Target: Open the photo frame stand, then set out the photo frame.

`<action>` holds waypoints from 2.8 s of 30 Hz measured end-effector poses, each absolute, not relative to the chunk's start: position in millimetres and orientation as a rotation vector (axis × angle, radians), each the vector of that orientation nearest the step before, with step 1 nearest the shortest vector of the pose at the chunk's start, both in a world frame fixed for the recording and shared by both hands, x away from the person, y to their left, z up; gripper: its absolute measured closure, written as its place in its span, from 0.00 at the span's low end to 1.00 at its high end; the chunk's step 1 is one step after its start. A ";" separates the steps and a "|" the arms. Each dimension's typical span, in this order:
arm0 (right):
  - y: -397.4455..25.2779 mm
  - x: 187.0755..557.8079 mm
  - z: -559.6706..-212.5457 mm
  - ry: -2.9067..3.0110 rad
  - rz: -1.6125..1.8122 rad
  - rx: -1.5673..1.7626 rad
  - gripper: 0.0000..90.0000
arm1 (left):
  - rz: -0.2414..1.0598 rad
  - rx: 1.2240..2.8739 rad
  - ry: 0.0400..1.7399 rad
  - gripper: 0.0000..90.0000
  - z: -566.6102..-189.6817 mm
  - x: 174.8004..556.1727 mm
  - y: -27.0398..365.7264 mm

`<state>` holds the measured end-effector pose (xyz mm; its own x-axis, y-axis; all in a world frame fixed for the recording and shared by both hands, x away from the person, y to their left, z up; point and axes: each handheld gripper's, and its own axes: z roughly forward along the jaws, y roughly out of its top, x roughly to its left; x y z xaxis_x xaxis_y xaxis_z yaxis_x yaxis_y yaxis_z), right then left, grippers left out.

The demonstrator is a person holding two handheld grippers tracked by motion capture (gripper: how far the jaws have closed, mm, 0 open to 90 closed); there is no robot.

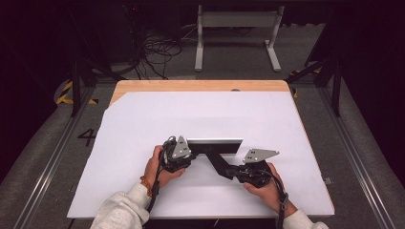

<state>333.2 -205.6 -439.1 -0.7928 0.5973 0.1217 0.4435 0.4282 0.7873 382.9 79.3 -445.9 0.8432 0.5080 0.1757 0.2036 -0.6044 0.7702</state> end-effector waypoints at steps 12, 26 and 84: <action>-202.8 332.1 -441.2 2.527 1.269 0.901 0.94 | 0.504 2.225 0.515 0.77 -446.5 381.9 78.8; -203.0 330.1 -440.4 2.521 1.243 0.888 0.92 | 0.484 2.217 0.510 0.79 -446.6 382.8 83.8; -240.5 336.1 -408.1 2.215 1.176 0.888 0.78 | 0.435 2.143 0.523 0.64 -429.8 369.6 132.1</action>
<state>336.1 -240.5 -408.1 -0.6762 0.7289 -0.1073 0.3195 0.4214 0.8487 369.6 132.1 -429.8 0.8512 0.5112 0.1188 0.2096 -0.5386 0.8161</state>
